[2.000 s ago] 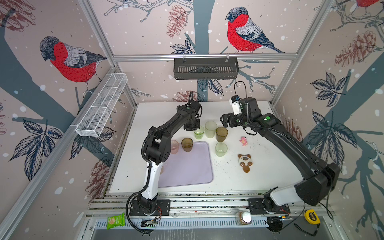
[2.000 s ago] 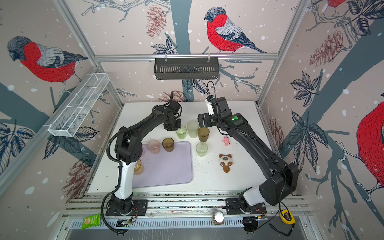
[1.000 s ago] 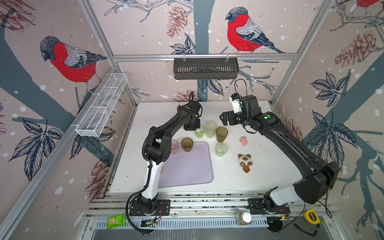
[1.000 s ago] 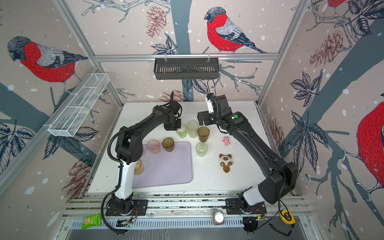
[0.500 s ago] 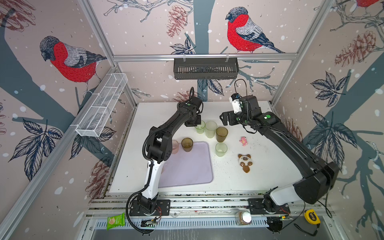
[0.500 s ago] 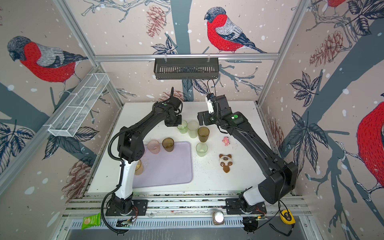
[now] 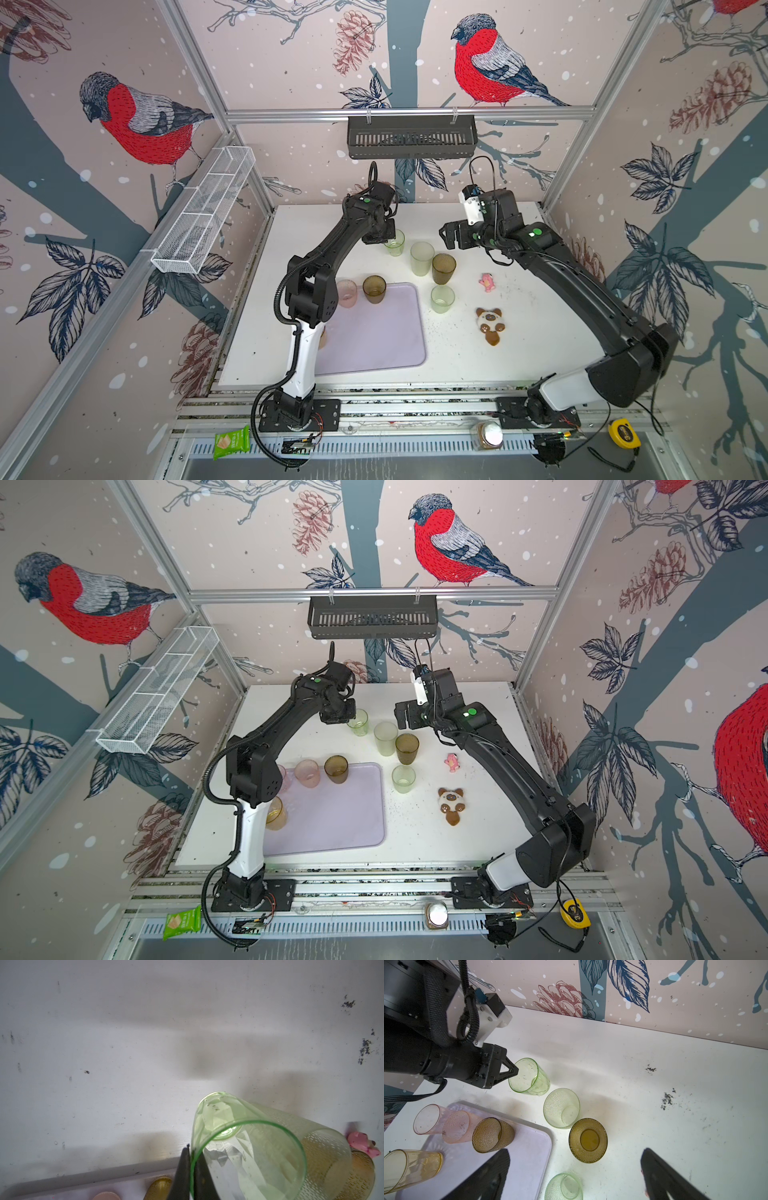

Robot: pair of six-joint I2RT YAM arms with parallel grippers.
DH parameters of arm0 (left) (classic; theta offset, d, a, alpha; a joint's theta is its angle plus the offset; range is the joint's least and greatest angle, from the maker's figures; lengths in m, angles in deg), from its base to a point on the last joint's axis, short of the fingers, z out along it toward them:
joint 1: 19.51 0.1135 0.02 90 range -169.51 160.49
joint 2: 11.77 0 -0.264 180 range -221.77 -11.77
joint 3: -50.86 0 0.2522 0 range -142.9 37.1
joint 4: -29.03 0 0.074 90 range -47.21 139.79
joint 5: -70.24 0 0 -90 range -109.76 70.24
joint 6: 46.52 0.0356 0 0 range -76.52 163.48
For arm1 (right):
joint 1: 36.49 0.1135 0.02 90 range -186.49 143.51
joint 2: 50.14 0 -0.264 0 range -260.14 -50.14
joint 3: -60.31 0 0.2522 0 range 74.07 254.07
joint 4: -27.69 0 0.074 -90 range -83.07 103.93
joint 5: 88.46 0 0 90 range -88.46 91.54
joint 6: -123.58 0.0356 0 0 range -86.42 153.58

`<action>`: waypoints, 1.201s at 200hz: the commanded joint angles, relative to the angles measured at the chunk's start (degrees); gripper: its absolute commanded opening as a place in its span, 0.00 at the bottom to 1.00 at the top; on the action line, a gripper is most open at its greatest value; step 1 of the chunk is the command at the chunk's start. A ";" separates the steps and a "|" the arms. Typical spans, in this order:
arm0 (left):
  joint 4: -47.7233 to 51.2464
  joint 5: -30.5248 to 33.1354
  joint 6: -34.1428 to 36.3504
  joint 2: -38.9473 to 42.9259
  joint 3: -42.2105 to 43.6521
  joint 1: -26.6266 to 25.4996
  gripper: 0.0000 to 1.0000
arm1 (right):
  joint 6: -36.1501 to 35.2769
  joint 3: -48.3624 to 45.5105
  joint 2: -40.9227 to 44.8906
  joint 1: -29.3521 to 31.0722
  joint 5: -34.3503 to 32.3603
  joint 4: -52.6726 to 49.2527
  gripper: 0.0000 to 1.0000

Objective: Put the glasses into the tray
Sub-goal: 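Lift the small green glass with the left gripper and carry it over the tray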

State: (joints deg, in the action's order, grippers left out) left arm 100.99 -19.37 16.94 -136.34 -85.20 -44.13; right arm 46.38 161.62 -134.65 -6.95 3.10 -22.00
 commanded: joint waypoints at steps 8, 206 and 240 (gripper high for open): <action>3.11 1.53 0.71 2.57 -0.94 0.70 0.00 | -1.02 0.13 0.66 0.09 -0.15 1.02 1.00; 9.56 3.66 -4.53 34.53 22.25 -0.90 0.00 | -1.06 -1.48 1.63 1.49 0.85 2.44 1.00; 11.57 3.48 -6.28 39.00 25.88 -1.80 0.00 | -1.02 -2.04 1.70 1.70 1.07 2.52 1.00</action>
State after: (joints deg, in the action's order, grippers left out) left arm 109.44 -15.66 12.94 -99.86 -61.09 -45.47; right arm 45.59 159.96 -133.36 -5.51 3.54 -21.06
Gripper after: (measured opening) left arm 0.067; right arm 0.995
